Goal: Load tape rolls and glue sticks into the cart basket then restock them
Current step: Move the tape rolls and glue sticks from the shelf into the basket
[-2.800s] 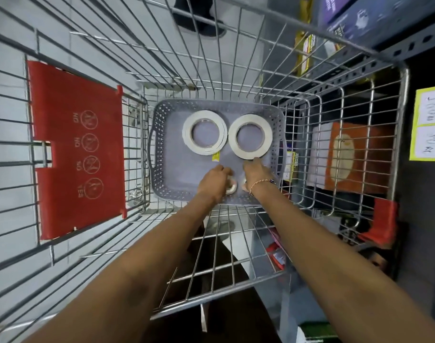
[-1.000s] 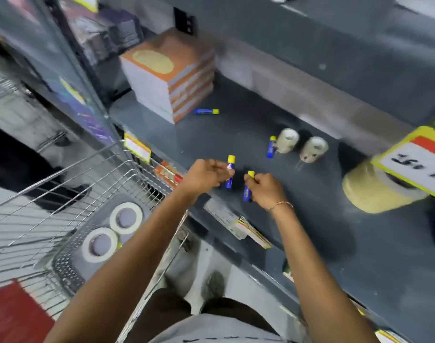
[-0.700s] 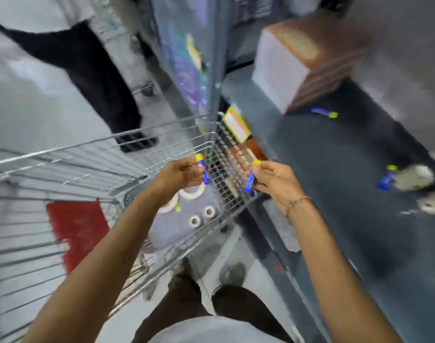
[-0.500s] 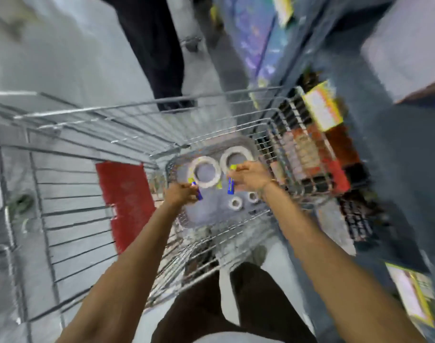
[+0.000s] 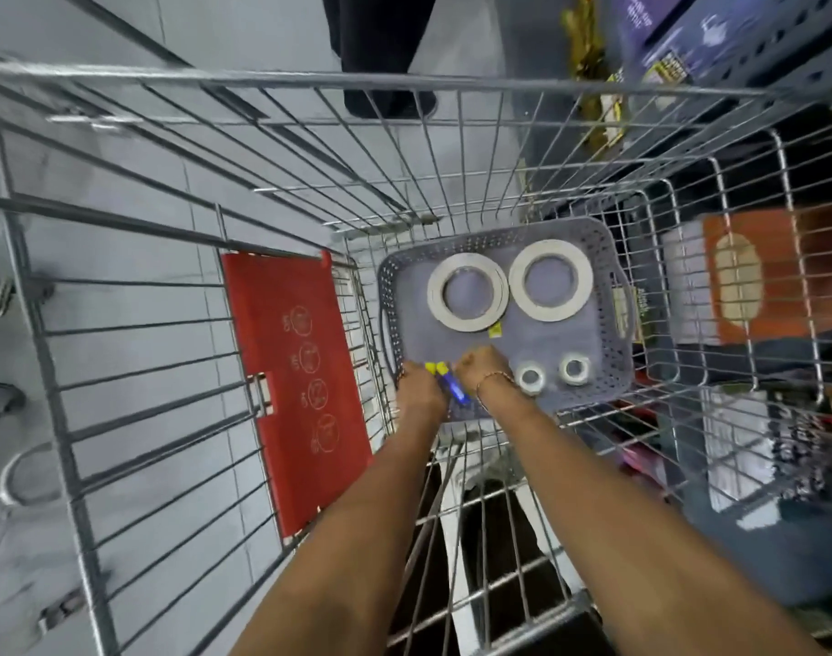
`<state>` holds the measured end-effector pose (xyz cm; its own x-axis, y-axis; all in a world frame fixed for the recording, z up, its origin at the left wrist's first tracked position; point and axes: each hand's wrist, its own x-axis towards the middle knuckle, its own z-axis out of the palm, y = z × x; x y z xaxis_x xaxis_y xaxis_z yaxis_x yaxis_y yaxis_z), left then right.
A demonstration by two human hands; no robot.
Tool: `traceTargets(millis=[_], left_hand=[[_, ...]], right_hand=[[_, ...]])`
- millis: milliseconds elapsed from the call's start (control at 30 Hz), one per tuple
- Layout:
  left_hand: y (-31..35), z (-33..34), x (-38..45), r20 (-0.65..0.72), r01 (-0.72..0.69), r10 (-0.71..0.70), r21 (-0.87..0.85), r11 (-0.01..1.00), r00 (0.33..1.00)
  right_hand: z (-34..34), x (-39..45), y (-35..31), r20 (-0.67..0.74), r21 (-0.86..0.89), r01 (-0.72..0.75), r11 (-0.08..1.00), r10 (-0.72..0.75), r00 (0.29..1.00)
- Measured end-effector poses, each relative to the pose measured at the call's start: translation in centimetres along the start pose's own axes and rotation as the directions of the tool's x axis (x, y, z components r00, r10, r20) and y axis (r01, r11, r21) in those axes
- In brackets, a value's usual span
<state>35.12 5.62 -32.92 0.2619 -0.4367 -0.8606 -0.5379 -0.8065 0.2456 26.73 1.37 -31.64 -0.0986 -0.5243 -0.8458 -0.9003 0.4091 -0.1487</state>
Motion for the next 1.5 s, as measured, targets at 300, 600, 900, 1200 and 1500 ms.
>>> traceTargets(millis=[300,600,900,1200,1500], left_hand=[[2.5,-2.4,-3.1,-0.011,-0.190,0.198,0.238,0.953,0.980],[15.9,-5.6,-14.2,0.015,-0.633,0.633,0.068,0.771,0.774],[29.5,7.2,-32.5,0.327,-0.881,0.884,-0.225,0.417,0.335],[40.6,17.4,-36.6,0.450,-0.871,0.890,0.404,-0.280,-0.078],[42.1,18.9,-32.8,0.512,-0.613,0.857,0.695,-0.376,0.055]], right_hand=[[-3.6,-2.8,1.2,-0.106,0.416,-0.016,0.909,0.065,0.992],[-15.9,-14.7,12.3,-0.456,0.703,0.253,0.664,0.148,0.878],[-24.0,-26.9,28.2,-0.692,0.722,0.543,0.428,0.458,0.559],[-26.8,-29.6,41.0,-0.592,0.801,0.035,0.598,0.783,0.190],[-25.7,-27.1,42.5,-0.595,0.746,-0.224,0.627,0.779,0.199]])
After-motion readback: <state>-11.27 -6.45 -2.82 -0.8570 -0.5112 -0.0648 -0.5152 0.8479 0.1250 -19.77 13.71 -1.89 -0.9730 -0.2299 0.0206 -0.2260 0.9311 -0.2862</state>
